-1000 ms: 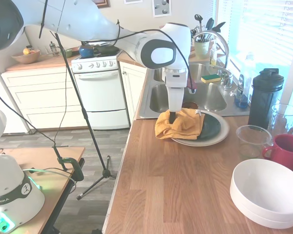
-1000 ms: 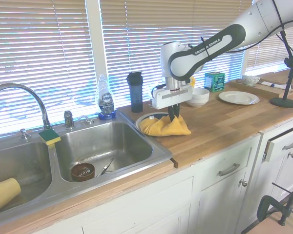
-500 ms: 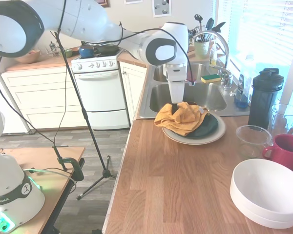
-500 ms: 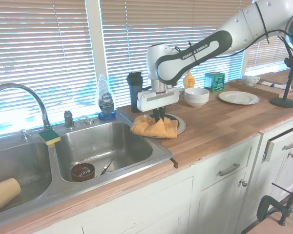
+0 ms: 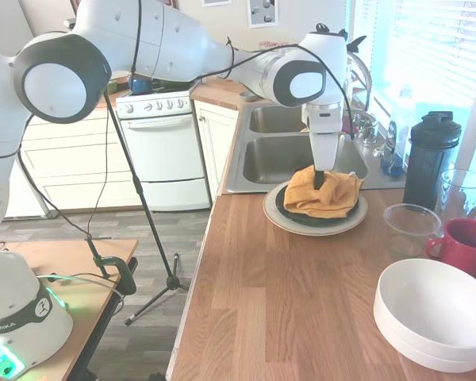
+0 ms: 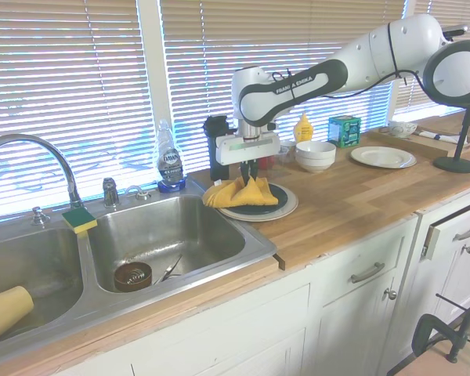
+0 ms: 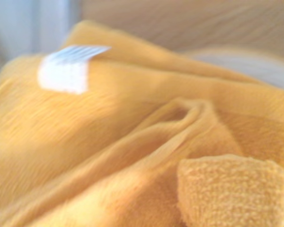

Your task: Wipe the blue plate in clockwise motion

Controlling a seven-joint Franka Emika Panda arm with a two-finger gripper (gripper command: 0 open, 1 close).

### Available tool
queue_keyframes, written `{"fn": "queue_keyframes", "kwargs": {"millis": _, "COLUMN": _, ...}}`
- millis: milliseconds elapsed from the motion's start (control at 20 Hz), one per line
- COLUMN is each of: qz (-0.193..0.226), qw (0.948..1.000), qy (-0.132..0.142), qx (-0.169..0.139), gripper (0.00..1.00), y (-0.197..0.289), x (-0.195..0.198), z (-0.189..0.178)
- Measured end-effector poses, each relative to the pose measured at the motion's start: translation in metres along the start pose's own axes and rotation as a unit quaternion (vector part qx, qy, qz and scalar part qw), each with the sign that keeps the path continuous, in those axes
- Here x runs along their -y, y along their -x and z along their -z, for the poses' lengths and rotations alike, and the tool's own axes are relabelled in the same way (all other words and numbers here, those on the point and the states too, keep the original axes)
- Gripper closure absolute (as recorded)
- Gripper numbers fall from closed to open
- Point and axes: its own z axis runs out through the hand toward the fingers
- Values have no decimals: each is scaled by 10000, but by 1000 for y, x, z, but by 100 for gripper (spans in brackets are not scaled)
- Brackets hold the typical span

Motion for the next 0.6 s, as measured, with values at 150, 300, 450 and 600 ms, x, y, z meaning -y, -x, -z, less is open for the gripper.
{"fn": "queue_keyframes", "kwargs": {"millis": 150, "qz": -171, "qw": 9999, "qy": 8, "qx": 15, "gripper": 100, "y": -22, "x": -4, "z": -1}}
{"fn": "queue_keyframes", "kwargs": {"millis": 300, "qz": -285, "qw": 9996, "qy": 14, "qx": 54, "gripper": 100, "y": -37, "x": -11, "z": 0}}
{"fn": "queue_keyframes", "kwargs": {"millis": 450, "qz": -283, "qw": 9995, "qy": 57, "qx": 89, "gripper": 100, "y": -37, "x": -19, "z": 3}}
{"fn": "queue_keyframes", "kwargs": {"millis": 600, "qz": -229, "qw": 9997, "qy": 72, "qx": 109, "gripper": 100, "y": -28, "x": -32, "z": 12}}
